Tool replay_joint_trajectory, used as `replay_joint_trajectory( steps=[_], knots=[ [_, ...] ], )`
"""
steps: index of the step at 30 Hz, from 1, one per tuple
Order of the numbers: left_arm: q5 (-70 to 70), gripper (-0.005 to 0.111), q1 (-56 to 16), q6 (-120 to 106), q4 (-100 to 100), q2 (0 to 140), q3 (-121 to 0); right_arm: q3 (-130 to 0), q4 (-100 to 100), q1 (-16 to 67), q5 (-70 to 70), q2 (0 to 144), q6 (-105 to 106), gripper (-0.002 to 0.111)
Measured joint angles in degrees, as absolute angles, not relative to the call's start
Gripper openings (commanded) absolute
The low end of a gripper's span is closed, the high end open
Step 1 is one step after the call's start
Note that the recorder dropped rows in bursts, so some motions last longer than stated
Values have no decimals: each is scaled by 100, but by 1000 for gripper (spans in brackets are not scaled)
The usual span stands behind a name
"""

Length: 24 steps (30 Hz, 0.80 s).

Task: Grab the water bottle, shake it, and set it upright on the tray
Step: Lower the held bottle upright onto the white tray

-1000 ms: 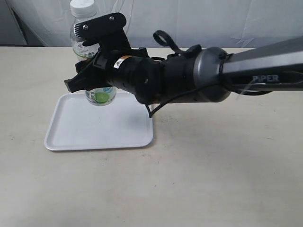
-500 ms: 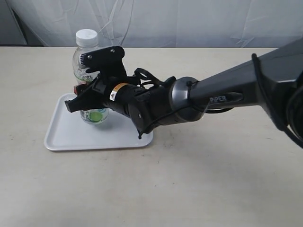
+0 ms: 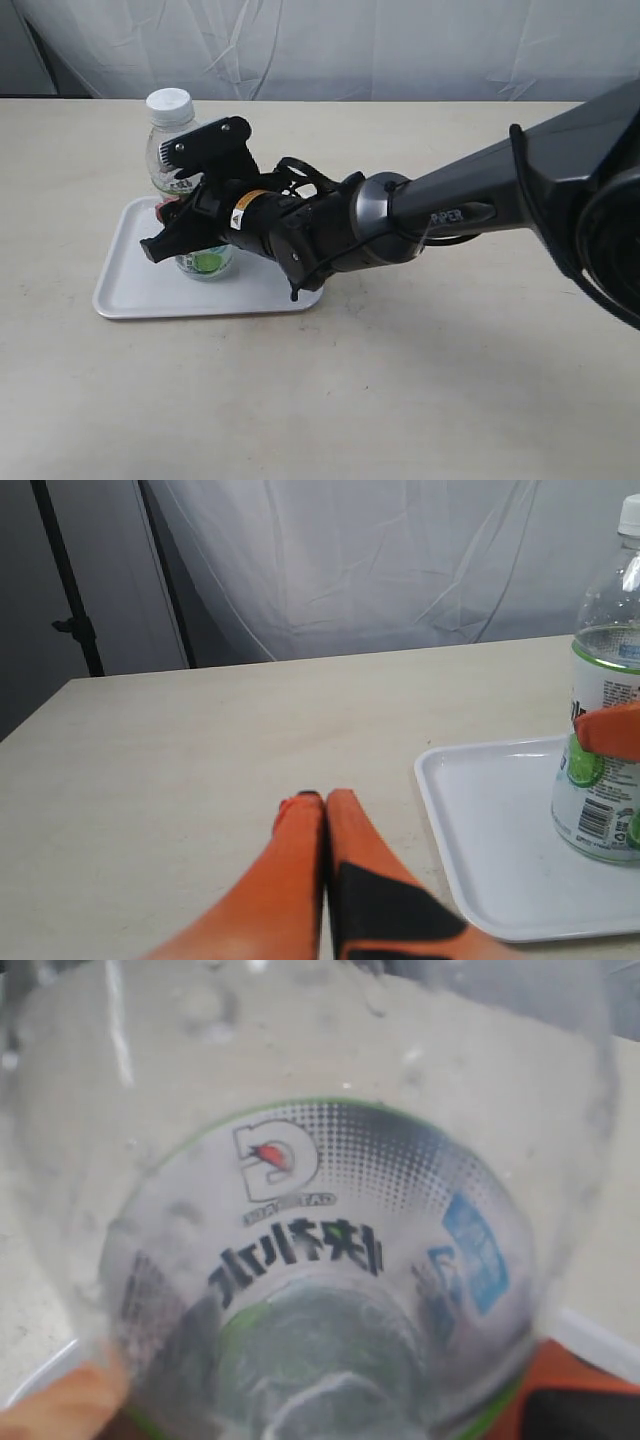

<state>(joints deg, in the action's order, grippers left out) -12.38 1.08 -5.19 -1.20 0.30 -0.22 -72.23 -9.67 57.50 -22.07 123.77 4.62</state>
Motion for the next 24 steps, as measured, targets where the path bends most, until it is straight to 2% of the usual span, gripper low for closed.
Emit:
replay_joint_trajectory(
  steps=[6, 9, 10, 13, 14, 15, 24],
  knots=[
    [-1238, 0, 108, -519, -120, 30, -22, -7223, -905, 5750, -2182, 12377, 462, -1],
    [-1238, 0, 108, -519, -120, 30, -22, -7223, -741, 5750, -2168, 12377, 472, 10],
    [-1238, 0, 108, -519, -120, 30, -22, -7223, -678, 5750, -2168, 12377, 472, 21],
    [-1238, 0, 108, -519, -120, 30, -22, -7223, -533, 5750, -2157, 12377, 472, 70],
    [-1238, 0, 108, -519, -120, 30, -22, -7223, -533, 5750, -2144, 12365, 472, 97],
    [-1238, 0, 108, -519, -120, 30, -22, -7223, -662, 5750, -2108, 12365, 472, 105],
    [-1238, 0, 108, -519, -120, 30, -22, -7223, -806, 5750, -1795, 12101, 518, 104]
  ],
)
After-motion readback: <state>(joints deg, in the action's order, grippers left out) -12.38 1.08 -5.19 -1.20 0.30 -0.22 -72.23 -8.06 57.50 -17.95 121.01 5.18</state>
